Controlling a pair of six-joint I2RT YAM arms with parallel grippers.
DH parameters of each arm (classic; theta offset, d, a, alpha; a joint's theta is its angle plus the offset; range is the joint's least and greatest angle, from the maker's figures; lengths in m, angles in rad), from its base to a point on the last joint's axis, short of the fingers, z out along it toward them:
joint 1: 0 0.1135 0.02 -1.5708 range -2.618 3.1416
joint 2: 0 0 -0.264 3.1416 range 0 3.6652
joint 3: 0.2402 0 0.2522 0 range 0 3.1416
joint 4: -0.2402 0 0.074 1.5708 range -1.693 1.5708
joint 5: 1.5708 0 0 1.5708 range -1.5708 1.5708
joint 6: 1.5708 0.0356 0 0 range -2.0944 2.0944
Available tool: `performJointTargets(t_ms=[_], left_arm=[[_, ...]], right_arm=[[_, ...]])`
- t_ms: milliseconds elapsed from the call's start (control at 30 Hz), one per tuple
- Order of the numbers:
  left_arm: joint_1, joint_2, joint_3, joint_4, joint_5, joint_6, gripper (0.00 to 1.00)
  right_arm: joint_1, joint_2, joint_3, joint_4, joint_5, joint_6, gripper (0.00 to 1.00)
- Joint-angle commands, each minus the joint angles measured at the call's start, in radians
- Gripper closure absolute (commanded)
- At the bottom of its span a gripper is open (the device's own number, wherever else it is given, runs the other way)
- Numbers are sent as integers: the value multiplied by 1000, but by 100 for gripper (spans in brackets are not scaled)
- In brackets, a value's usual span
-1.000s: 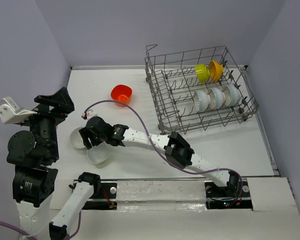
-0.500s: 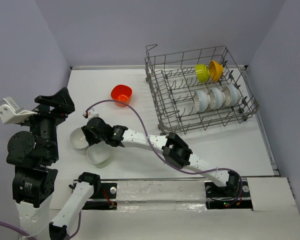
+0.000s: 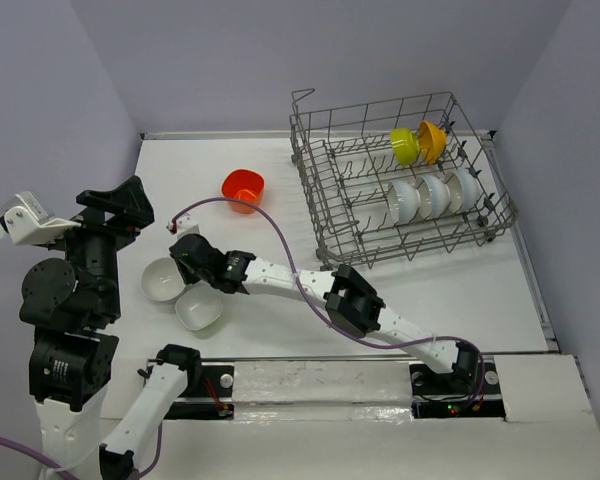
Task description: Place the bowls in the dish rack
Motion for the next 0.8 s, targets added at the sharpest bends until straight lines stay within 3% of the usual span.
performJointTargets(t_ms=[0, 433, 767], left_arm=[[5, -7, -4, 38, 9, 1, 1], [5, -16, -23, 35, 3, 7, 1], [5, -18, -26, 41, 3, 8, 1]], right_arm=[[4, -17, 9, 43, 66, -27, 73], [4, -43, -5, 58, 208, -71, 90], [4, -103, -43, 61, 380, -119, 92]])
